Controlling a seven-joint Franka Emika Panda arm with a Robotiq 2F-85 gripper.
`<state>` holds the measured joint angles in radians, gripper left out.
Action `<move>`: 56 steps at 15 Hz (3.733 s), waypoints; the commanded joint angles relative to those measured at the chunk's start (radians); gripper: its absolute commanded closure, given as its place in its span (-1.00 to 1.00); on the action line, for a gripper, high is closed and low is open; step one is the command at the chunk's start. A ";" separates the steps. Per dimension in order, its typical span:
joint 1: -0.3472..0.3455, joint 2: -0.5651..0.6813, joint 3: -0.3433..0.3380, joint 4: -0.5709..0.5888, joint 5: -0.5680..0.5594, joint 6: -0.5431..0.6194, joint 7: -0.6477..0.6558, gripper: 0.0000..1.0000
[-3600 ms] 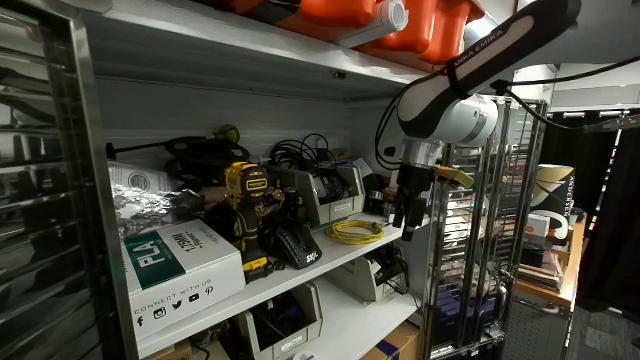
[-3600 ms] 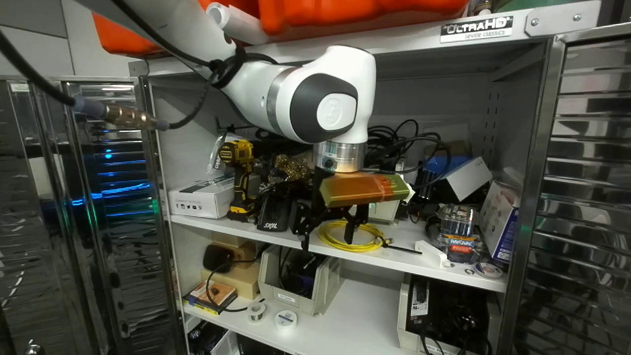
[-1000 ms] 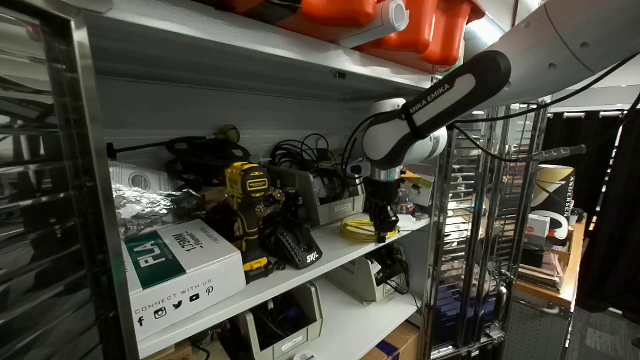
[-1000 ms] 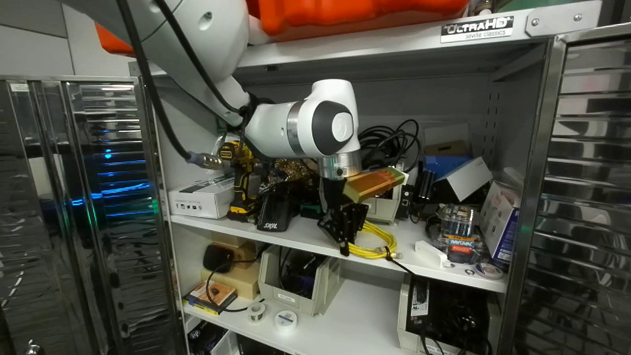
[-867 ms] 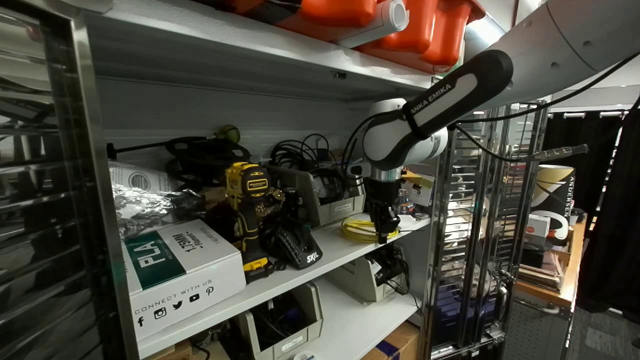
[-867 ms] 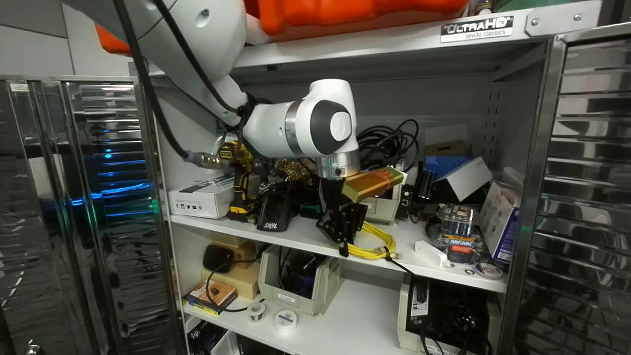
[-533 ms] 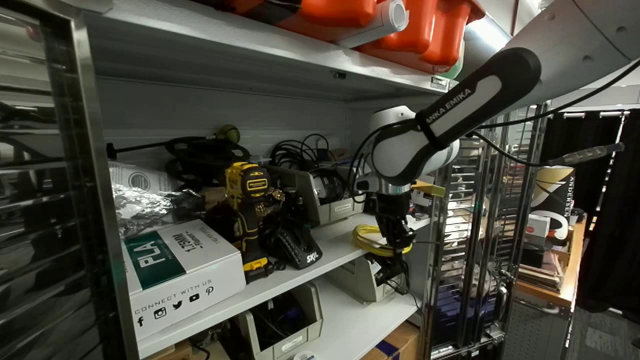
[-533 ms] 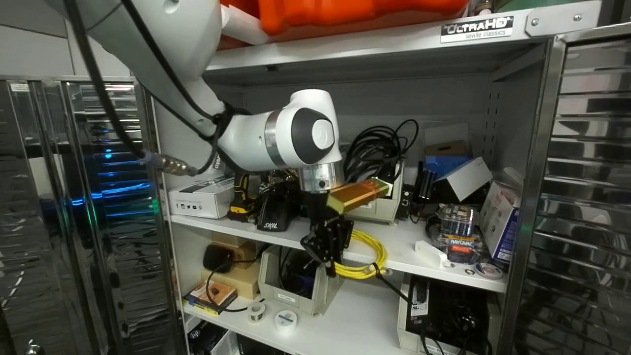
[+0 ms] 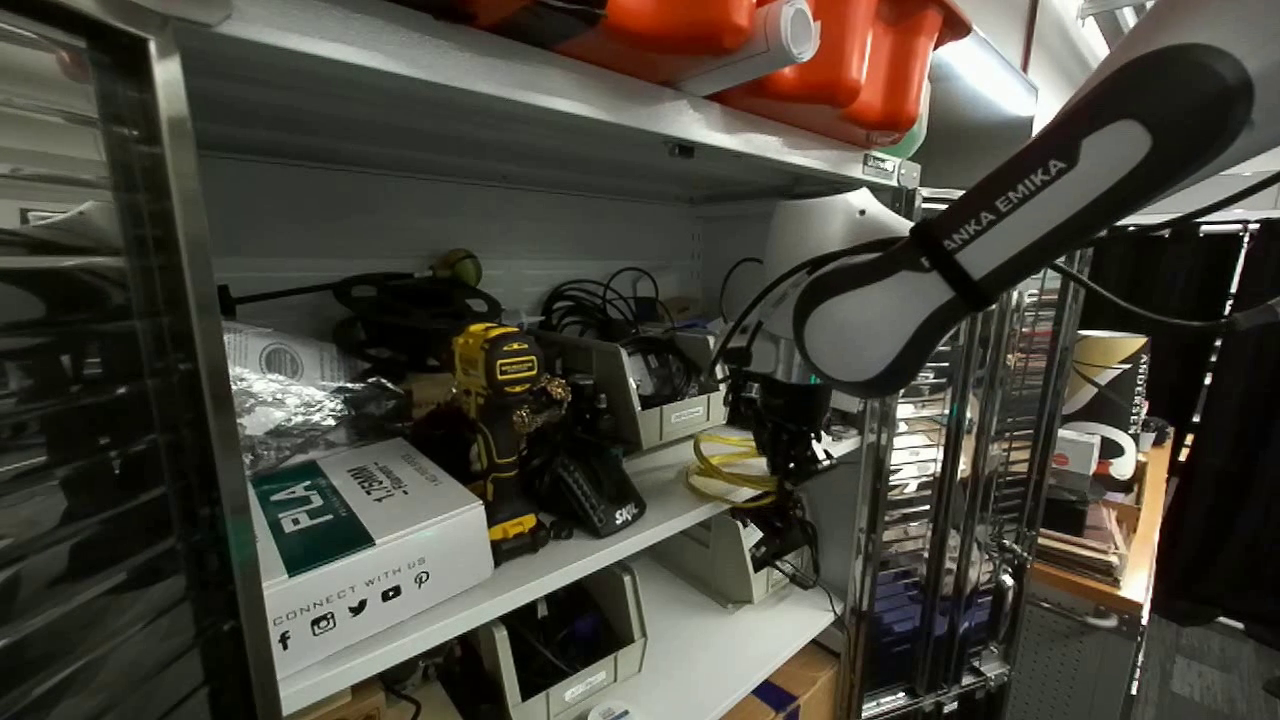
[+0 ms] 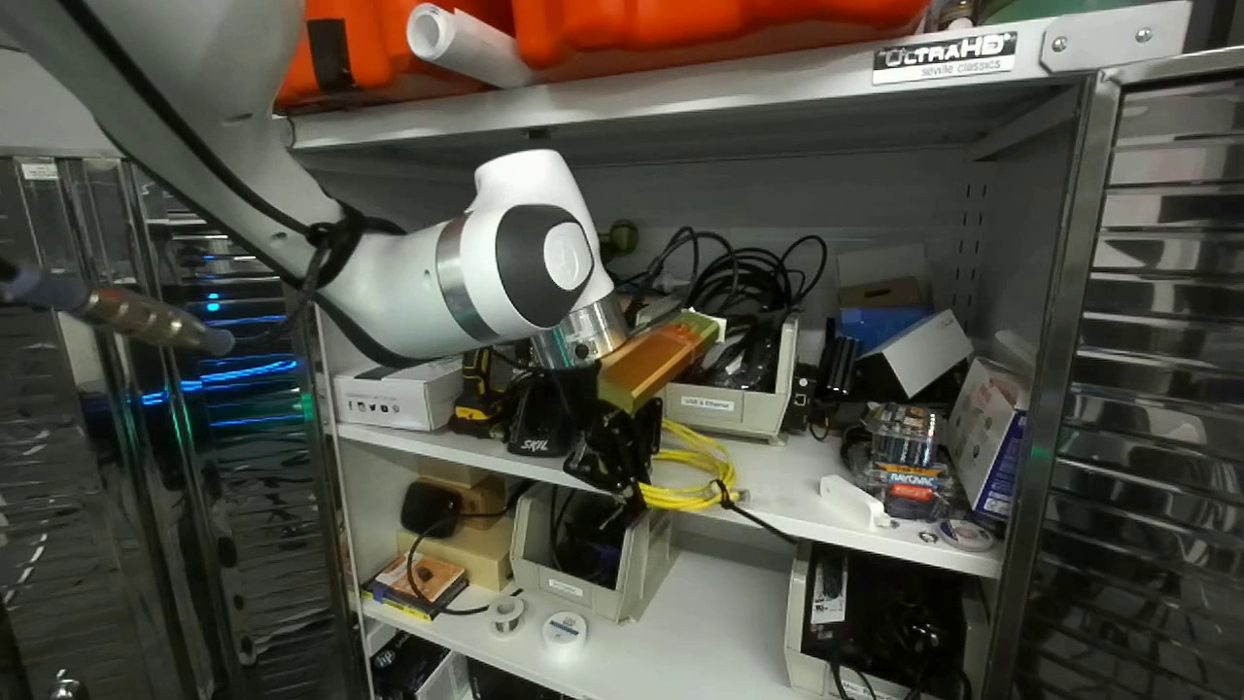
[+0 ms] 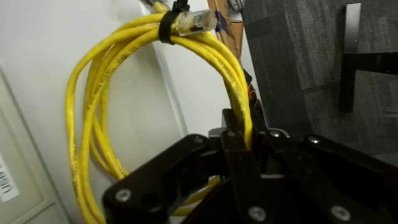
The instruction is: Place the yellow cable on the first shelf inside the toolbox
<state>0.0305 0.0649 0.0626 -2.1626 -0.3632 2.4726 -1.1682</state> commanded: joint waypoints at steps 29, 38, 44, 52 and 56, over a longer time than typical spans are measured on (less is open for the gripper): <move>0.100 0.033 -0.112 0.323 -0.968 0.517 1.154 0.77; 0.072 0.111 -0.108 0.405 -1.375 0.484 1.597 0.78; 0.011 0.249 -0.139 0.424 -1.194 0.480 1.460 0.78; -0.015 0.344 -0.062 0.502 -0.855 0.433 1.169 0.78; 0.013 0.328 -0.018 0.520 -0.807 0.356 1.085 0.77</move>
<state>0.0208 0.3870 0.0159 -1.6916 -1.1980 2.8773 -0.0231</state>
